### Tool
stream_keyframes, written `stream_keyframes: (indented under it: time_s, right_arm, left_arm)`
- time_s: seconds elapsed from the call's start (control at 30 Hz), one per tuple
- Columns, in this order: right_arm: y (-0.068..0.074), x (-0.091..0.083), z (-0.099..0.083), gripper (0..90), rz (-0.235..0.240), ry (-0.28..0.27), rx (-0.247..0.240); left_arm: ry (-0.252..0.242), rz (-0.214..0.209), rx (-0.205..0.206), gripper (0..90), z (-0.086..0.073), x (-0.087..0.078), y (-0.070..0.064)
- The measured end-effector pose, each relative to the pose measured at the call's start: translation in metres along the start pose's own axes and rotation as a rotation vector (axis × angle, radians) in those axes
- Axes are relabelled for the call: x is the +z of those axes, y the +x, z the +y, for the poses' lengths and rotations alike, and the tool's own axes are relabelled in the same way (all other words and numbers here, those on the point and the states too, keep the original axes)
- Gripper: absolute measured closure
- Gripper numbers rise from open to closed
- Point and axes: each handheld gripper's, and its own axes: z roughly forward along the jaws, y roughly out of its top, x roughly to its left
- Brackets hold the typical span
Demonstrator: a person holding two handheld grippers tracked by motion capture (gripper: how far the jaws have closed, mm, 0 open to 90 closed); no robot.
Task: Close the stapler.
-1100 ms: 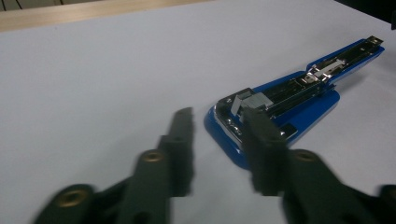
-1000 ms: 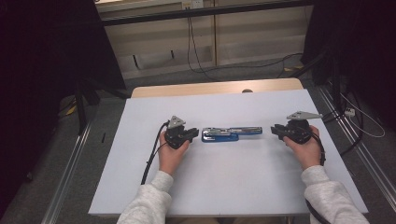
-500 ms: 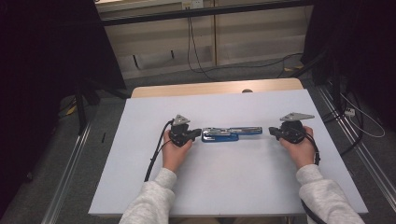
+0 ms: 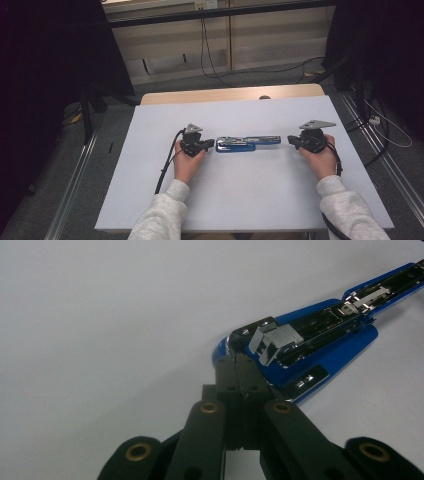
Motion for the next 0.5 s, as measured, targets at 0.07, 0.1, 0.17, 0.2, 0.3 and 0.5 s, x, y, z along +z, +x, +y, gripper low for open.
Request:
stream_keyframes:
  time_s: [0.07,0.1,0.17,0.2,0.3,0.5]
  right_arm:
    - [-0.0014,0.0006,-0.0004,90.0,-0.004,0.004,0.002]
    - [-0.0022,0.0013,-0.0009,90.0,-0.006,0.007,0.003]
    - [-0.0031,0.0019,-0.0014,90.0,-0.007,0.008,0.006]
    - [-0.0031,0.0021,-0.0015,90.0,-0.007,0.01,0.008]
    - [-0.0018,0.0033,-0.0009,90.0,-0.011,0.026,0.002]
    - [0.0043,0.009,0.0004,90.0,0.002,0.056,-0.033]
  left_arm:
    - [0.006,0.005,-0.001,90.0,-0.0001,0.0013,0.0]
    - [0.012,0.008,0.002,90.0,0.0001,0.0017,0.0007]
    - [0.011,0.007,-0.002,90.0,0.0005,0.002,0.0021]
    - [0.01,-0.001,-0.005,90.0,0.001,0.0022,0.0025]
    - [0.015,0.004,0.002,90.0,0.003,0.0039,0.0015]
    - [0.028,0.001,0.011,90.0,0.0045,0.0075,-0.001]
